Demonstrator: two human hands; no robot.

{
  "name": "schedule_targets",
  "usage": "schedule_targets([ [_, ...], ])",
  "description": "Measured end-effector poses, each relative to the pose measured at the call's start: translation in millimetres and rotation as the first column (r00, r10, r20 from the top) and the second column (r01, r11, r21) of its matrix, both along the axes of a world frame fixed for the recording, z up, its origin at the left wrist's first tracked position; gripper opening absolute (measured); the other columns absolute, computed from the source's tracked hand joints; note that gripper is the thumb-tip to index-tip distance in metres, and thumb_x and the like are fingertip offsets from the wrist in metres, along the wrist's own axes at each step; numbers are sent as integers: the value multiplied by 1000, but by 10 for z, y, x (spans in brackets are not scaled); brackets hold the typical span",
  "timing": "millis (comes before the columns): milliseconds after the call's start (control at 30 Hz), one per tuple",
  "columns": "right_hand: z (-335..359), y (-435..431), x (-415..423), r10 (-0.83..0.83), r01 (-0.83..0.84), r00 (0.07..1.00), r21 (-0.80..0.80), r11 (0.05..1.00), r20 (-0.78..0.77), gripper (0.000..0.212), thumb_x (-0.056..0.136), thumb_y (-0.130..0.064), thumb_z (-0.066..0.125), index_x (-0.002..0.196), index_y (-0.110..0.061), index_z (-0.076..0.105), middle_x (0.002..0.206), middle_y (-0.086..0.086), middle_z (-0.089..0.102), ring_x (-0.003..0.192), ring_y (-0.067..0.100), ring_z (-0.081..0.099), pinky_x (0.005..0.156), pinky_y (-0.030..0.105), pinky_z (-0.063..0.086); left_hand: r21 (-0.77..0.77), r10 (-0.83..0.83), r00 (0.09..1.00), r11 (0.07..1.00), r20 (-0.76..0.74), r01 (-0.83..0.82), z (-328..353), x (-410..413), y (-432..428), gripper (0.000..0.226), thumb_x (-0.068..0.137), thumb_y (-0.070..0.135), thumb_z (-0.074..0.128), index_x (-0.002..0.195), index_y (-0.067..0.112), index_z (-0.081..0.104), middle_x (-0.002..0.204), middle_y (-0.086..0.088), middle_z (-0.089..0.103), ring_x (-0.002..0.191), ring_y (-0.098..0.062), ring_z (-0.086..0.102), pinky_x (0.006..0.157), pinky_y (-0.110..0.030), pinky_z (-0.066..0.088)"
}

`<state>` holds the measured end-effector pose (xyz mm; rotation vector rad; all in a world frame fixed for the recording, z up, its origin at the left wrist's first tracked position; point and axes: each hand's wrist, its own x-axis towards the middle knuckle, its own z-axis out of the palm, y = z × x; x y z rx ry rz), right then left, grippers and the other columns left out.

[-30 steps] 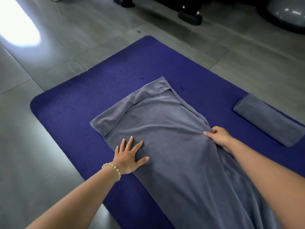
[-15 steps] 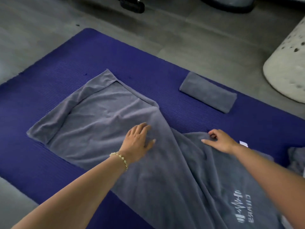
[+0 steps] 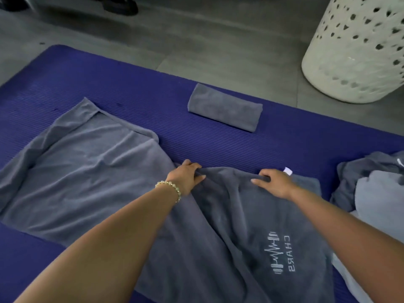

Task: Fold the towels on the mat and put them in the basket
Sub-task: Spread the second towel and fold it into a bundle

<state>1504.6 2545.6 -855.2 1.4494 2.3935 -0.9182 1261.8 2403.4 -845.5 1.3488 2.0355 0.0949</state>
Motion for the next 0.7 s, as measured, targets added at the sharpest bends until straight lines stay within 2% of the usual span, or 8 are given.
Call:
schedule_targets([
  [67, 22, 66, 187, -41, 38, 992, -24, 999, -121, 30, 87, -42, 65, 67, -22, 55, 64, -6, 58, 66, 14, 54, 72, 31, 38, 57, 5, 1000, 998, -3, -5, -18, 1, 60, 33, 95, 43, 50, 111, 16, 62, 108, 1, 57, 105, -22, 58, 86, -32, 45],
  [167, 167, 219, 378, -110, 101, 964, -51, 994, -240, 28, 87, -34, 68, 68, -15, 59, 60, -6, 56, 57, 10, 49, 61, 29, 39, 237, 24, 1000, 971, 11, -26, 90, 71, 307, 28, 92, 41, 58, 83, 16, 64, 82, 3, 60, 87, -22, 60, 72, -30, 42],
  [300, 349, 574, 649, -243, 272, 905, 36, 962, -350, 28, 87, -28, 69, 71, -6, 63, 67, 9, 60, 65, 19, 52, 61, 31, 38, 423, -1, 1000, 906, 15, -6, 353, 308, 905, 26, 91, 34, 61, 95, 10, 70, 93, -5, 60, 87, -19, 56, 82, -26, 41],
  [367, 387, 721, 764, -255, 306, 904, 103, 946, -343, 29, 87, -28, 68, 77, -1, 65, 77, 15, 65, 73, 26, 58, 65, 31, 39, 431, 9, 997, 902, 76, -41, 430, 422, 1121, 23, 93, 28, 61, 100, 8, 71, 97, -3, 62, 89, -17, 58, 87, -22, 43],
  [433, 378, 801, 827, -274, 327, 908, 126, 937, -318, 25, 86, -29, 69, 84, -4, 66, 87, 11, 65, 88, 30, 61, 72, 32, 42, 362, -11, 989, 931, 147, -44, 406, 518, 1212, 28, 93, 27, 60, 116, 12, 66, 116, -6, 64, 108, -20, 60, 97, -27, 43],
  [500, 303, 767, 868, -311, 358, 912, 150, 922, -267, 28, 85, -33, 70, 102, -11, 65, 107, 10, 62, 106, 30, 56, 89, 37, 44, 255, -30, 992, 967, 120, -2, 286, 616, 1129, 48, 94, 34, 57, 138, 18, 48, 140, -6, 50, 129, -23, 46, 107, -32, 37],
  [567, 217, 622, 928, -290, 344, 929, 245, 906, -231, 43, 84, -32, 71, 119, -11, 60, 125, 13, 54, 119, 32, 49, 103, 42, 38, 228, -20, 998, 974, 54, 8, 153, 709, 920, 57, 95, 40, 53, 145, 21, 36, 148, -4, 39, 137, -24, 35, 110, -37, 32],
  [700, 149, 91, 1173, -258, 385, 898, 351, 854, -357, 47, 81, -21, 75, 121, -5, 57, 125, 14, 51, 117, 28, 48, 101, 33, 35, 364, -93, 996, 927, 1, 86, -18, 977, 328, 54, 95, 43, 50, 144, 24, 37, 148, 3, 35, 137, -18, 28, 112, -31, 22],
])
